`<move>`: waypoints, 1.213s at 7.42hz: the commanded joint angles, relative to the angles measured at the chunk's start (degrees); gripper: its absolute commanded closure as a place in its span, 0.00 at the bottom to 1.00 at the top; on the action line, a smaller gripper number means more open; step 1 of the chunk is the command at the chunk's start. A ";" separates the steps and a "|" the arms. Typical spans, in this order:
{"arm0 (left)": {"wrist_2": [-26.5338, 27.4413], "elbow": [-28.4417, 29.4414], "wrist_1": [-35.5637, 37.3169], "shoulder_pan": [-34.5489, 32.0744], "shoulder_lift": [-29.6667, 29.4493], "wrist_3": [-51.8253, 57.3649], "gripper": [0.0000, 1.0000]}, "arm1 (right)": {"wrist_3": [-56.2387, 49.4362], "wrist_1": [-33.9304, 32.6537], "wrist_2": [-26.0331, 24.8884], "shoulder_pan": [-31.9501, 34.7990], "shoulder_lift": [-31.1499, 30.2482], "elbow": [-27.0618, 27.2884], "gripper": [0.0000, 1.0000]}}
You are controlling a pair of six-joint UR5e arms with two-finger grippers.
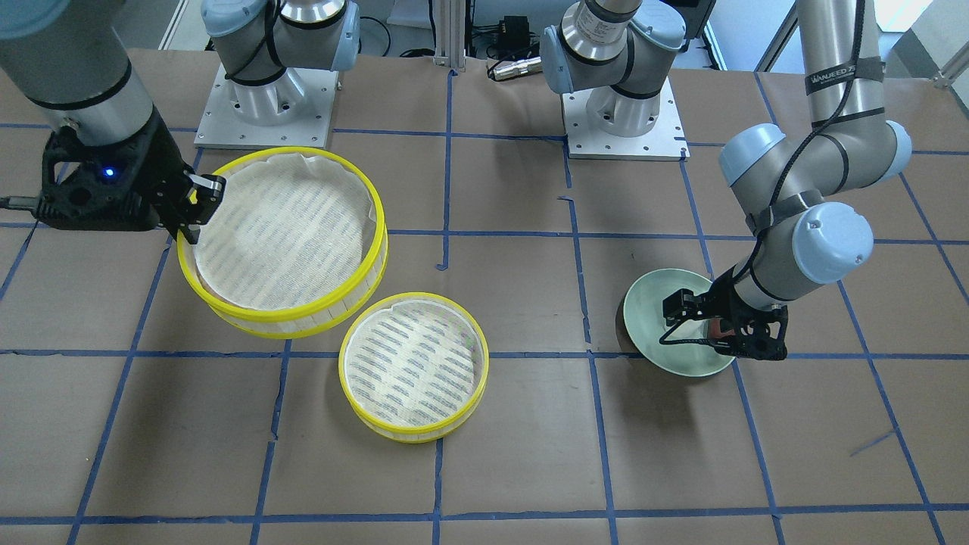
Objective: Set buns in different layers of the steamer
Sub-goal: 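Lift the top tier aside with right gripper while left grasps the white bun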
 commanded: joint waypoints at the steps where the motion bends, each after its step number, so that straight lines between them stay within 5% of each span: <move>1: 0.02 -2.35 -0.01 -0.62 -0.11 0.94 0.12 | 0.59 3.45 1.21 -1.21 -1.65 0.01 0.91; 2: 0.11 -2.87 -0.10 -0.79 -0.20 0.94 0.17 | 0.94 3.55 1.22 -0.95 -1.74 -0.95 0.91; 4: 0.81 -3.84 -0.27 -0.97 -0.28 0.95 0.77 | 0.86 4.60 0.95 -2.26 -1.48 -2.80 0.90; 7: 0.03 -3.05 -0.44 -1.93 0.33 -0.89 0.99 | -0.63 4.95 2.17 -7.01 -1.57 -3.33 0.90; 9: -0.76 4.54 -6.97 -6.84 2.43 -8.23 0.98 | -0.81 4.52 1.57 -8.76 -1.48 -3.16 0.90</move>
